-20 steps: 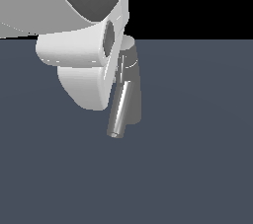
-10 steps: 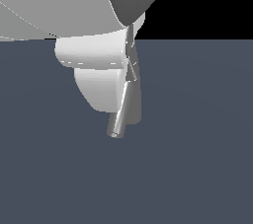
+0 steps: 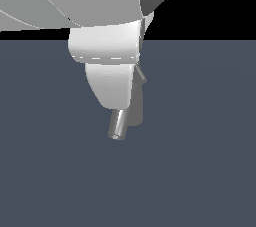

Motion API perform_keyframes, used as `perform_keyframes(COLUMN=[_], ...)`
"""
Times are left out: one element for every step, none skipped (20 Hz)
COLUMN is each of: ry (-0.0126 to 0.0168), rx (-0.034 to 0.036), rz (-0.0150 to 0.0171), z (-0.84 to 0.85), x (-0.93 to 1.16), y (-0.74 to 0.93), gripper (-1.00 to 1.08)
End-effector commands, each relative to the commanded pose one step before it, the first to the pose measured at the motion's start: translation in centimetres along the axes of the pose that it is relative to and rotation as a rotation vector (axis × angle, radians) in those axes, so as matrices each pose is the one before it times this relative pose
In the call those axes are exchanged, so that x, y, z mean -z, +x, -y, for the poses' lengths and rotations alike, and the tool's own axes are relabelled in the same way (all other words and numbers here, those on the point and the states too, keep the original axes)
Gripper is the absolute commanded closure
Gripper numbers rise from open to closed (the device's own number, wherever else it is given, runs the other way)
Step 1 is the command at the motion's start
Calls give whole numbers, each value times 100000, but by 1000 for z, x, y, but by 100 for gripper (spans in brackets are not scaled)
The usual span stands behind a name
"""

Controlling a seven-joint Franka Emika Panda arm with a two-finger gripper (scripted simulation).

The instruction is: Turn on the faucet by rotating a designated handle.

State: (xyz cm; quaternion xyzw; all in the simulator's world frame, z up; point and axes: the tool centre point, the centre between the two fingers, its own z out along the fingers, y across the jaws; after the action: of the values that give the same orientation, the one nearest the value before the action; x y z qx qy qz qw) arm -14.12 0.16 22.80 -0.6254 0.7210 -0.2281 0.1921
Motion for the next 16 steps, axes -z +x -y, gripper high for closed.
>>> perform_keyframes(ry=[-113, -51, -51, -55, -51, -54, -51, -54, -54, -54, -54, -54, -54, -54, -54, -54], rx=[-2796, -104, -104, -111, -104, -111, -104, -111, -111, -112, -112, -112, -112, -112, -112, -112], rz=[-1217, -57, -57, -61, -57, -61, -57, -61, -61, -61, -61, -60, -60, -60, -60, -60], z=[464, 139, 140, 141, 142, 143, 143, 144, 145, 146, 147, 148, 148, 149, 150, 151], x=[-89, -9, -9, -11, -9, -11, -9, -11, -11, -10, -10, -10, -10, -10, -10, -10], y=[1604, 244, 245, 249, 247, 251, 249, 253, 254, 255, 256, 257, 258, 259, 260, 260], gripper=[108, 108, 108, 108, 108, 108, 108, 108, 108, 108, 108, 108, 108, 108, 108, 108])
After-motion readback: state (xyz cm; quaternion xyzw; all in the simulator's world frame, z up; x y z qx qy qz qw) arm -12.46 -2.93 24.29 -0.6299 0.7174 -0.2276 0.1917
